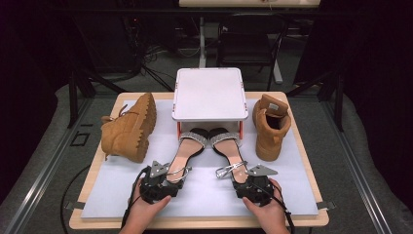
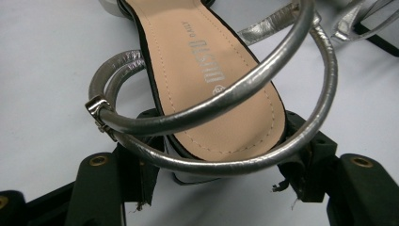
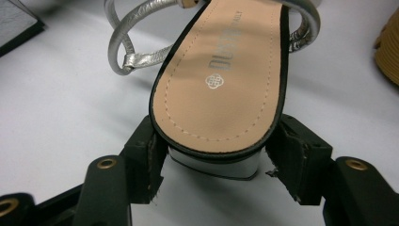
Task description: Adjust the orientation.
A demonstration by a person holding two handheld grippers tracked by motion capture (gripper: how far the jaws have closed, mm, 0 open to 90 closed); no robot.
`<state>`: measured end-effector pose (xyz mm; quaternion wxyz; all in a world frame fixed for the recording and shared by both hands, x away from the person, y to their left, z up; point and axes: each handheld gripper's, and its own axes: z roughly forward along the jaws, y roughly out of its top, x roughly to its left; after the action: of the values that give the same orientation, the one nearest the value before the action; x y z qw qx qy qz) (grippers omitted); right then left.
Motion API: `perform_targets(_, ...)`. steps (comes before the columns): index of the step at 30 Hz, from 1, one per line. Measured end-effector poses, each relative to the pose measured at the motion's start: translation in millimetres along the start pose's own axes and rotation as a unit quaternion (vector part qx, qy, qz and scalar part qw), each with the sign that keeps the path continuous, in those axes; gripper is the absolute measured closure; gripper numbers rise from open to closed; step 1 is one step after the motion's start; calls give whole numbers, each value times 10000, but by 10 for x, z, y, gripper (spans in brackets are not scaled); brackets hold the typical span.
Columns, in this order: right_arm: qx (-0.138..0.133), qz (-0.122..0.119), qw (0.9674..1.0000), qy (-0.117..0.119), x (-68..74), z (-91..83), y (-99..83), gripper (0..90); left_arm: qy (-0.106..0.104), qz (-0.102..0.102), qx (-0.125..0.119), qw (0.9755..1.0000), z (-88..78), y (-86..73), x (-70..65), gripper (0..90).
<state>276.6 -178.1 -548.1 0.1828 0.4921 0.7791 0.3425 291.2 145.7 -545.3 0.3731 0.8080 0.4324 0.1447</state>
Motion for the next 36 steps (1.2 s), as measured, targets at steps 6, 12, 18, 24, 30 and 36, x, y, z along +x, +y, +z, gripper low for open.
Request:
perform_targets(6, -2, -1, 10000, 74, 32, 23, 22, 393, -46, 29, 9, 10000, 25, 21, -38, 370)
perform_targets(12, -19, -1, 9999, 136, 79, 49, 45, 392, -94, 67, -3, 9999, 62, 45, -91, 366)
perform_targets(18, -41, -31, 9999, 154, 124, 84, 72, 393, -160, 167, 33, 9997, 110, 81, -167, 370)
perform_targets(24, -59, -1, 9999, 136, 145, 99, 78, 392, -154, 210, 35, 9997, 137, 105, -185, 376)
perform_targets(30, -152, -13, 9998, 150, 158, 108, 59, 391, -126, 366, -22, 9992, 156, 119, -223, 394)
perform_targets(36, -184, -132, 9994, 278, 187, 115, 40, 391, -109, 385, -39, 9992, 169, 99, -224, 394)
